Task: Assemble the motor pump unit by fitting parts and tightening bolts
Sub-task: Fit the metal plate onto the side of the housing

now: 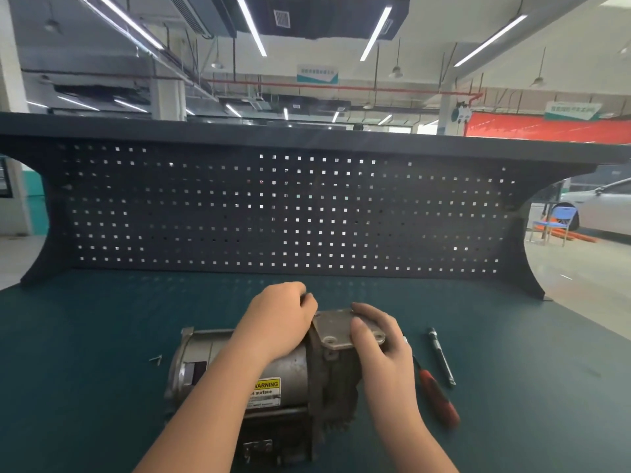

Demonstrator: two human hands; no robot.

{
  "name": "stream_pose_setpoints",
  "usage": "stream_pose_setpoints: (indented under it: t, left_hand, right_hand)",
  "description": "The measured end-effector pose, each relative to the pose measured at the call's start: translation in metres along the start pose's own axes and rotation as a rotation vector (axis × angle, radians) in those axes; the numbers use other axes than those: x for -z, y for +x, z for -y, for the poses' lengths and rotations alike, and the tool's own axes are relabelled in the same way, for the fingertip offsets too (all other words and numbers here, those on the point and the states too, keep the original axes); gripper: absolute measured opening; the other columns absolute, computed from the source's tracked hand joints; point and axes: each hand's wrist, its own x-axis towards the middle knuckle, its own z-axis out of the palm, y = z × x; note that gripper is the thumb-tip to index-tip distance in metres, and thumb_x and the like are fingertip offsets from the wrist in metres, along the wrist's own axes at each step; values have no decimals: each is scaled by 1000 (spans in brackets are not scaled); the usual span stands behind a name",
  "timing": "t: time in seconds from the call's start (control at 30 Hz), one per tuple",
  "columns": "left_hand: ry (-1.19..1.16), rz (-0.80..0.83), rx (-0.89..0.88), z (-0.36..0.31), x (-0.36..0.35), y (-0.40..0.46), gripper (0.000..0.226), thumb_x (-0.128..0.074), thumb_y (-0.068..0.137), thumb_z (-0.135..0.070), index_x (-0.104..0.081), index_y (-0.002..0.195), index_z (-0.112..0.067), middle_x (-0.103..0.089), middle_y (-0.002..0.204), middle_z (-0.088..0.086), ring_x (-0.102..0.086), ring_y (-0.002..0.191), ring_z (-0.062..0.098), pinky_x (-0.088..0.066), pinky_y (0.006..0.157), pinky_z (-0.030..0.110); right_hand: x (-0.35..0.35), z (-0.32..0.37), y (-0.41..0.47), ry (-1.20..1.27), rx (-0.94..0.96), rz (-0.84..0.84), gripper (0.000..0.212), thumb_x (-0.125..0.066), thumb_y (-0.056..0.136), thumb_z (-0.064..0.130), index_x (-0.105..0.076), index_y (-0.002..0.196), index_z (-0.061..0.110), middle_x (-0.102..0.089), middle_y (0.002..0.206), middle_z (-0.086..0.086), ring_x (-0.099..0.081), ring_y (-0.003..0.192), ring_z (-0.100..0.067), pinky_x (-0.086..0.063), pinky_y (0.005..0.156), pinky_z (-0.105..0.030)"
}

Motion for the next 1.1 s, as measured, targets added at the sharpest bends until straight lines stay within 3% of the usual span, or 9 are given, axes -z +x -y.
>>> stream_pose_setpoints:
  t: [0.1, 0.2, 0.37, 0.43, 0.53, 0.6, 0.77, 0.93, 1.1]
  left_hand:
    - [-14, -82, 4, 0, -2, -4, 40, -42, 99, -28, -35, 61, -14, -40, 56, 0, -35, 51, 14, -24, 48, 28]
    - [-96, -132, 61, 1, -2, 1, 43, -43, 100, -29, -38, 61, -10, -39, 54, 0, -35, 51, 15, -25, 48, 30]
    - [-527, -57, 114, 12, 4, 6, 37, -52, 98, -38, -69, 72, -17, -52, 53, -13, -48, 57, 9, -44, 65, 29]
    - [-773, 16, 156, 15, 9, 6, 42, -52, 97, -42, -69, 66, -19, -43, 44, -16, -41, 47, 2, -45, 68, 27]
    - [-934, 103, 147, 17, 14, 8, 46, -49, 89, -51, -67, 62, -20, -28, 46, -14, -31, 42, 3, -42, 69, 27]
    - [-957, 128, 123, 16, 15, 8, 45, -48, 80, -57, -66, 65, -19, -25, 49, -13, -28, 45, 6, -40, 66, 25]
    - [-949, 176, 43, 14, 14, 8, 44, -48, 78, -57, -70, 57, -25, -22, 55, -8, -23, 49, 7, -34, 51, 13]
    - [-960, 182, 67, 13, 11, 8, 45, -48, 72, -61, -67, 47, -29, -30, 46, -15, -30, 43, 2, -40, 52, 10]
    - [-873, 180, 114, 14, 15, 4, 68, -42, 65, -83, -73, 61, -22, -35, 47, -14, -36, 47, 3, -41, 71, 26]
  right_hand:
    - [0, -1, 2, -83, 14, 44, 22, -60, 72, 45, -66, 93, 42, -61, 102, 25, -56, 102, 5, -42, 87, -23]
    - [3, 0, 4, -151, -3, 88, 28, -61, 70, 50, -65, 97, 40, -64, 103, 18, -57, 107, -4, -45, 92, -28]
    - [16, 18, 10, -135, 11, 140, 43, -62, 76, 66, -59, 112, 42, -59, 120, 19, -49, 122, -1, -39, 101, -26]
    - [21, 30, 19, -132, 82, 94, 31, -62, 83, 55, -58, 111, 45, -60, 119, 21, -47, 123, -1, -37, 100, -25]
    - [18, 53, 41, -276, 125, 190, 9, -65, 89, 33, -68, 96, 38, -69, 98, 22, -59, 101, 4, -41, 80, -8]
    - [8, 65, 54, -341, 101, 333, 7, -65, 89, 32, -70, 88, 37, -71, 89, 21, -63, 88, 7, -43, 69, -3]
    - [-18, 67, 65, -351, 216, 523, 20, -74, 84, 24, -69, 94, 41, -73, 85, 18, -66, 79, 2, -46, 72, -9]
    - [-23, 56, 66, -373, 347, 480, 25, -78, 79, 12, -75, 98, 29, -67, 73, 22, -62, 71, 4, -46, 70, -11]
    - [-20, 60, 63, -559, 489, 424, 22, -73, 83, 12, -76, 104, 20, -61, 79, 14, -57, 78, 0, -41, 72, -9]
